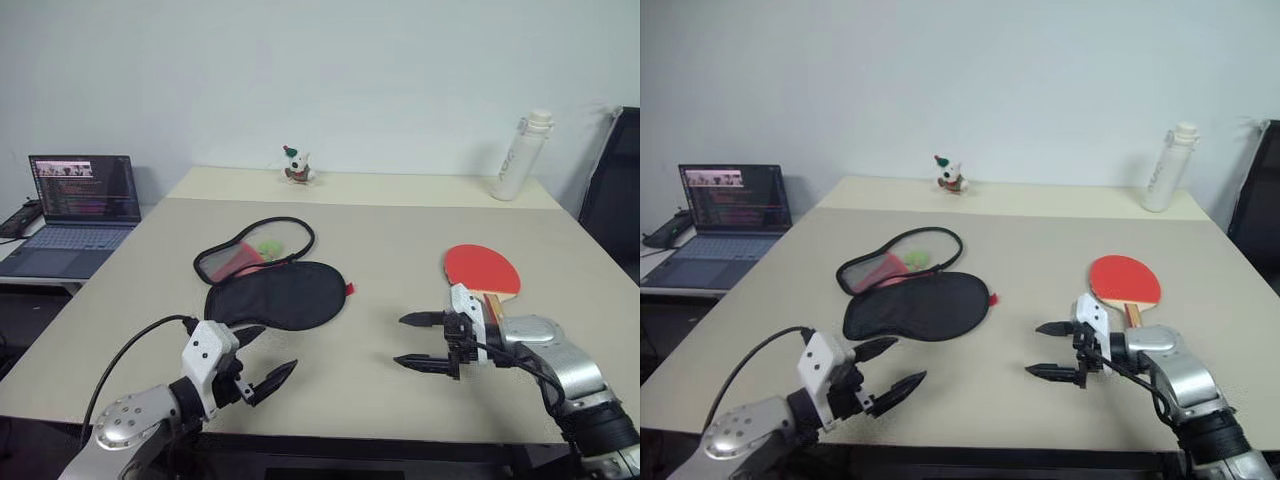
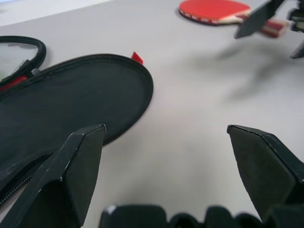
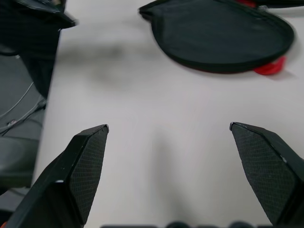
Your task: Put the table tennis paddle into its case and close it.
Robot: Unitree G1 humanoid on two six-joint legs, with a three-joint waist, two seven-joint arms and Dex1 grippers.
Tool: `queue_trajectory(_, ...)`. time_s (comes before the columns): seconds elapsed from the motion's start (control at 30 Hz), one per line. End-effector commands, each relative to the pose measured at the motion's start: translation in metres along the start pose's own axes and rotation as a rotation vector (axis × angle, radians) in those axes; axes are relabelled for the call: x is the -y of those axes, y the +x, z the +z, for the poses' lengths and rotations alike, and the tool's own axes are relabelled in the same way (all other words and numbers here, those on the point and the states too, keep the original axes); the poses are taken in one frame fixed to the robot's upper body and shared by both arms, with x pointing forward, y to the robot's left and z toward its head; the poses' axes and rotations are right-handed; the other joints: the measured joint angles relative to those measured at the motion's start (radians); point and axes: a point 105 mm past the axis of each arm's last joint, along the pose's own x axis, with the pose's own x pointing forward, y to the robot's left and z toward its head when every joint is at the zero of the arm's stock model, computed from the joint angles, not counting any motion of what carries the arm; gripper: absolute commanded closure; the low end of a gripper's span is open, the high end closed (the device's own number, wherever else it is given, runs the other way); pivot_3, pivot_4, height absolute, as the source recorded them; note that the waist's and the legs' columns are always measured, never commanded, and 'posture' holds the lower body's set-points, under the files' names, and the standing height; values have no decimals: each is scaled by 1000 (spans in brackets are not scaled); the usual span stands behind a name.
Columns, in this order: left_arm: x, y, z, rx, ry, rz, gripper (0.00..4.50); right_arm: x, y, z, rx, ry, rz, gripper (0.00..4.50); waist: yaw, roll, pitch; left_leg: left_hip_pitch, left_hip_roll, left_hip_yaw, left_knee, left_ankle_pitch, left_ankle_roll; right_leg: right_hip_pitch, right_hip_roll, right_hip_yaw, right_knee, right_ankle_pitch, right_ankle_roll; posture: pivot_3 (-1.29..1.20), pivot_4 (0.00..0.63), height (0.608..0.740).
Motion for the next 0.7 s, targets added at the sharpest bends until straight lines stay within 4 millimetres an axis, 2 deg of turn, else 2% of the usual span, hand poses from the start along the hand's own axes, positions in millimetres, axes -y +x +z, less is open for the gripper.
queue_trajectory(0.03,-12,7,3,40,28,19,32,0,-7,8,-12,-34,-30,0,1,0,0,0,0,0,0,0,0,0,0,-1,0,0,0,0,150,740)
queue_trajectory(0.13,-14,10,2,50,42,4,32,-1,-8,5,-31,-35,-39,0,1,0,0,0,0,-1,0,0,0,1,0,-2,0,0,0,0,150,740)
queue_trajectory(0.27,-16,12,3,63,35,-40,32,4,-18,28,9,-56,-93,0,1,0,0,-1,0,-1,0,0,0,0,0,-2,-1,0,0,0,150,740)
queue_trajectory(0.37,-25,8,2,50,36,-59,32,3,-20,37,31,-51,-111,0,0,0,0,-1,0,-2,0,0,0,1,0,-2,-1,0,0,0,150,740)
queue_trajectory(0.53,-58,-11,4,10,49,-24,32,-15,-11,58,56,-49,-32,0,-1,0,0,-1,0,-2,0,0,0,0,0,-4,-1,0,0,0,150,740)
queue_trajectory(0.7,-86,-20,-3,-94,130,11,32,-33,-21,66,0,-28,41,0,3,0,1,-1,-1,-3,0,0,0,1,-1,-4,-2,0,0,0,150,740)
